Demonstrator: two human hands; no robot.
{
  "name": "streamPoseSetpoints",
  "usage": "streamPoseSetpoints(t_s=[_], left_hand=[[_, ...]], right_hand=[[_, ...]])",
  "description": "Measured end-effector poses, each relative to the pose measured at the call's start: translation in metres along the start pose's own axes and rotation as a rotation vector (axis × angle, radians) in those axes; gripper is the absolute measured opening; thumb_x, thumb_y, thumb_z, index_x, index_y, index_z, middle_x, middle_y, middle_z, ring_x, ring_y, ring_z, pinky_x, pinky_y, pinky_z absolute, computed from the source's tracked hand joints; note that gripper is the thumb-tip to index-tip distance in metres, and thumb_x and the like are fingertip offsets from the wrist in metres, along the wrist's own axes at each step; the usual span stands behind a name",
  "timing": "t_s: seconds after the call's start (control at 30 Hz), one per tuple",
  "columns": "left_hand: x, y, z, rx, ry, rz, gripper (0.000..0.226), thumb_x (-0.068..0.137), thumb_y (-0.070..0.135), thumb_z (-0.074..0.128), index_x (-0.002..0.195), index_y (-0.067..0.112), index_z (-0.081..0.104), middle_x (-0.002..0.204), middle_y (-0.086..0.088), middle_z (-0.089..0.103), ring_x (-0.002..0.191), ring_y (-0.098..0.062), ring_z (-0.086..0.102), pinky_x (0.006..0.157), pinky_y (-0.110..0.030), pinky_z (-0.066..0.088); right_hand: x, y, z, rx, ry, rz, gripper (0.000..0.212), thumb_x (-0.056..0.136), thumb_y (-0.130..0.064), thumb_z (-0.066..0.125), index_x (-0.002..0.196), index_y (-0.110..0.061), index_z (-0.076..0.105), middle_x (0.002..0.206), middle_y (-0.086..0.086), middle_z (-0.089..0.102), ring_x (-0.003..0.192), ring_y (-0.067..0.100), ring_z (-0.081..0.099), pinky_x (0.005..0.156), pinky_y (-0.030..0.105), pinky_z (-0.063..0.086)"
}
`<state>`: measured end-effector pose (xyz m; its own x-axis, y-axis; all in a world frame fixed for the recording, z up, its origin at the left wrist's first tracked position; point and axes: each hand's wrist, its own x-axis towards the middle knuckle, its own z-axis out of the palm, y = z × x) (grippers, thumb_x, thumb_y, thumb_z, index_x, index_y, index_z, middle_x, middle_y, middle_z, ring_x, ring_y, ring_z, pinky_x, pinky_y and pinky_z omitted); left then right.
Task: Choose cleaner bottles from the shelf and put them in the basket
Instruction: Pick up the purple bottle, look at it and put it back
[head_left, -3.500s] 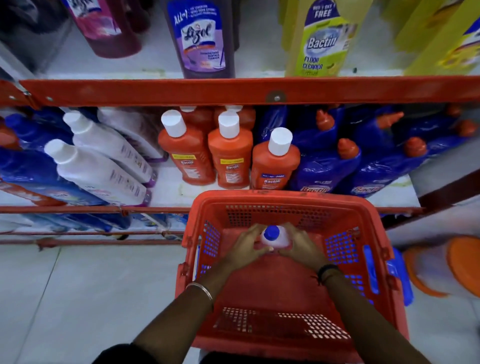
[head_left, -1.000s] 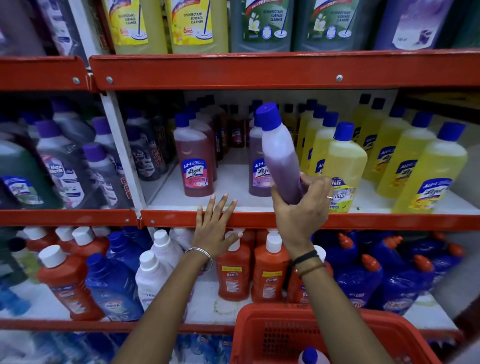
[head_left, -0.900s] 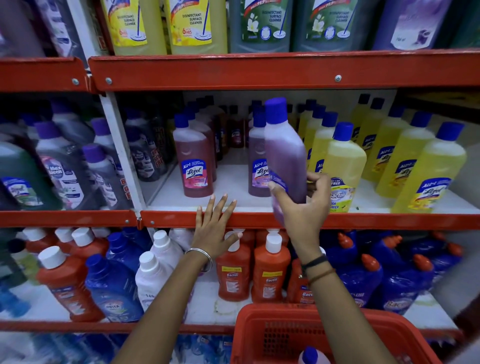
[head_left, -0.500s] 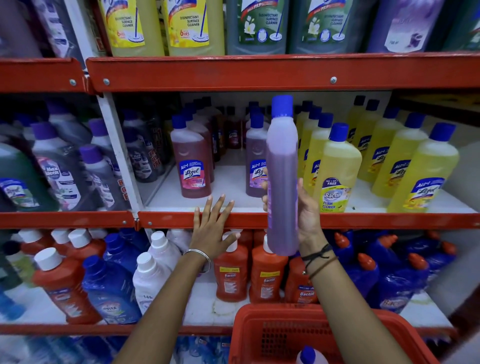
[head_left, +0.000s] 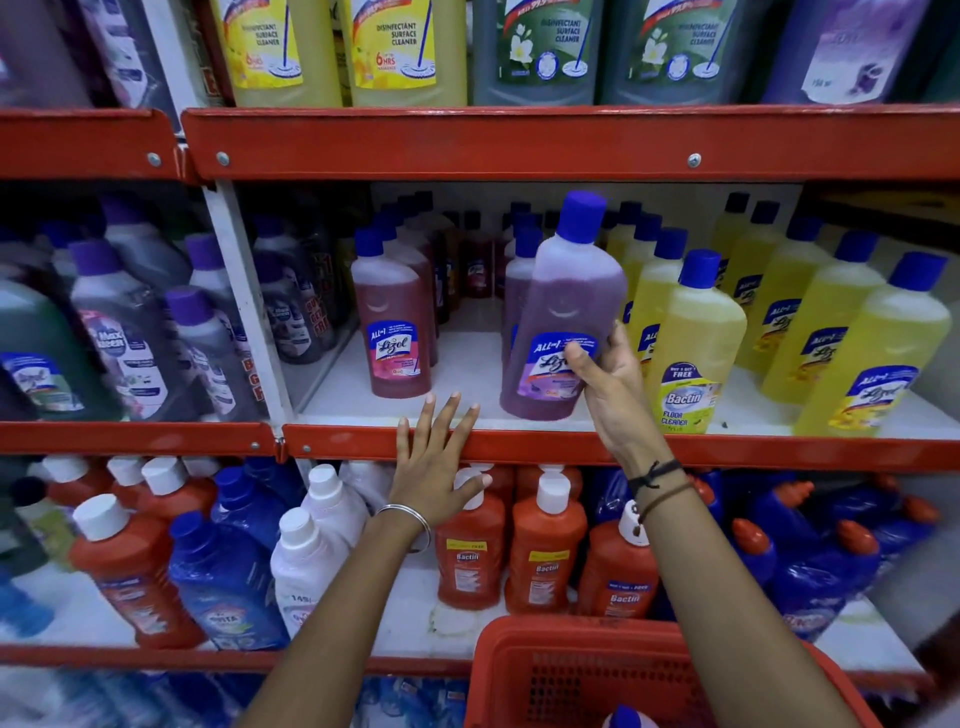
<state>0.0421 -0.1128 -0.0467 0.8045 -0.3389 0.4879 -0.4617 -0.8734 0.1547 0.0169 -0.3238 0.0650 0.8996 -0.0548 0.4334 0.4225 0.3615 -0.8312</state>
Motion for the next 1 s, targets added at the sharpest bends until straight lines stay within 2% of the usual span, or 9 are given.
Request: streamPoseSetpoints(t_s=[0.1,0.23,0.37,0.53,0.67,0.8,0.9,1.0], left_hand=[[0.001,0.000,0.001,0.004,-0.002,-0.007,0.080,0.076,0.064,0.040,0.142,0.036,0.003,0.153,0.002,-0.003,0.137,-0.019,-0.017,0.102,-0.051,-0.013],[0.002,0.000,0.003,0.016,0.005,-0.009,0.081,0.077,0.063,0.043,0.141,0.039,0.000,0.152,0.003,-0.006,0.136,-0.016,-0.020,0.100,-0.048,-0.017],[0.003,0.000,0.004,0.017,0.016,-0.014,0.080,0.076,0.065,0.039,0.141,0.038,0.002,0.151,0.002,-0.004,0.136,-0.016,-0.019,0.100,-0.046,-0.021],[0.003,0.000,0.005,0.023,0.019,-0.016,0.078,0.075,0.067,0.035,0.140,0.039,0.001,0.151,0.002,-0.006,0.135,-0.016,-0.021,0.098,-0.043,-0.025],[0.003,0.000,0.006,0.022,0.023,-0.016,0.080,0.075,0.066,0.037,0.141,0.038,0.002,0.152,0.001,-0.004,0.137,-0.020,-0.016,0.100,-0.046,-0.021],[0.003,0.001,0.005,0.021,0.022,-0.016,0.080,0.075,0.066,0.038,0.141,0.038,0.002,0.151,0.001,-0.003,0.137,-0.020,-0.015,0.101,-0.048,-0.018],[0.002,0.001,0.004,0.030,0.019,-0.018,0.080,0.076,0.066,0.038,0.141,0.036,0.004,0.153,-0.002,0.001,0.138,-0.024,-0.011,0.102,-0.051,-0.014],[0.001,0.002,0.001,0.048,0.016,-0.018,0.079,0.076,0.065,0.039,0.142,0.034,0.007,0.154,-0.007,0.010,0.139,-0.029,-0.003,0.103,-0.054,-0.008]], right_hand=[[0.010,0.011,-0.003,-0.090,0.032,0.005,0.071,0.065,-0.038,0.078,0.123,-0.016,0.044,0.109,-0.002,0.066,0.097,0.011,0.066,0.076,0.026,0.056],[0.017,0.029,-0.009,-0.151,0.052,0.076,0.065,0.074,-0.024,0.068,0.130,-0.012,0.039,0.112,0.002,0.063,0.094,0.010,0.067,0.074,0.025,0.056],[0.017,0.041,-0.015,-0.184,0.056,0.103,0.066,0.075,-0.020,0.067,0.133,-0.008,0.037,0.114,0.005,0.063,0.095,0.010,0.068,0.074,0.025,0.056],[0.013,0.047,-0.015,-0.206,0.057,0.120,0.067,0.073,-0.022,0.068,0.132,-0.010,0.038,0.115,0.005,0.062,0.095,0.011,0.068,0.073,0.025,0.057],[0.012,0.049,-0.015,-0.282,0.061,0.122,0.054,0.083,-0.018,0.065,0.131,-0.014,0.039,0.115,0.003,0.062,0.096,0.013,0.067,0.077,0.029,0.058],[0.011,0.046,-0.015,-0.330,0.038,0.128,0.062,0.078,-0.032,0.065,0.131,-0.016,0.038,0.116,0.003,0.062,0.101,0.015,0.065,0.084,0.035,0.057],[0.006,0.046,-0.015,-0.391,0.010,0.117,0.048,0.084,-0.027,0.063,0.126,-0.020,0.040,0.117,0.002,0.060,0.099,0.008,0.064,0.083,0.028,0.057],[-0.008,0.043,-0.022,-0.534,0.053,0.030,0.049,0.088,-0.024,0.063,0.130,-0.018,0.040,0.129,0.003,0.055,0.113,0.007,0.056,0.088,0.018,0.051]])
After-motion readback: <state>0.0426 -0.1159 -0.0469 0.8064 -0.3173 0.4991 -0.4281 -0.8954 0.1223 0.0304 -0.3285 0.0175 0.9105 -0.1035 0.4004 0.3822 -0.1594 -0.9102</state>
